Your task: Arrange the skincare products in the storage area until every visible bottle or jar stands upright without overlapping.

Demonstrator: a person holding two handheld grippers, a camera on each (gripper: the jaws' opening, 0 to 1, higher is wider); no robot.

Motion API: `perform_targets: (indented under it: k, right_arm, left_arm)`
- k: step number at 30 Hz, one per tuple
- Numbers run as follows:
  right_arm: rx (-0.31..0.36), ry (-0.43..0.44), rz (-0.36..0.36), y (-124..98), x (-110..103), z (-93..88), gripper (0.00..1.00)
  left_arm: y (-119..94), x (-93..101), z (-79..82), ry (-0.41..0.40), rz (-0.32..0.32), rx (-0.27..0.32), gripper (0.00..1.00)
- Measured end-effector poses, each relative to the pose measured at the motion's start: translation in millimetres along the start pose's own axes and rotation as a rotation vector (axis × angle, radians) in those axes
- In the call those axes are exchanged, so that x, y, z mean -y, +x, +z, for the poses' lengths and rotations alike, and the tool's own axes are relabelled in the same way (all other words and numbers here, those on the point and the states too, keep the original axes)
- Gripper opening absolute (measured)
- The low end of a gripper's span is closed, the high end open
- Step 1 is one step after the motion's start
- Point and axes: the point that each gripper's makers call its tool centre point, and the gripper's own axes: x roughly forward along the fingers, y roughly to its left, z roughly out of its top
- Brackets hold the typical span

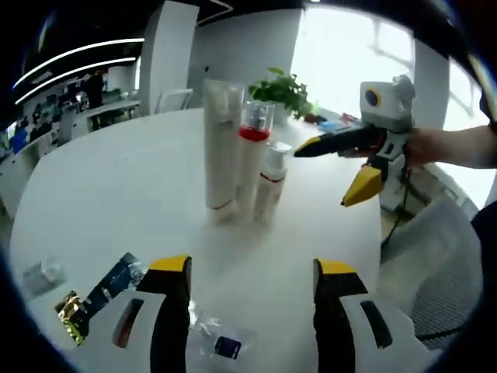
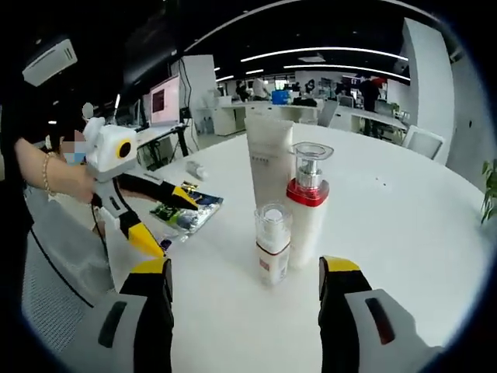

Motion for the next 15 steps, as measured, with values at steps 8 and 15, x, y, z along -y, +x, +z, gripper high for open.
perform_targets:
  k: [8,15]
  right_arm:
    - [-0.001,0.011,0.01,-2,-22,-4.1,0.82]
    - [-0.019,0.022,0.025,-8,-45,-14.3,0.85]
  left_arm:
    - [-40,-3.6,-12.1,-0.065,0.075,0.02,0.67]
    - [-69,-16.5,-31.6,-0.135,0.139,0.031,0.72]
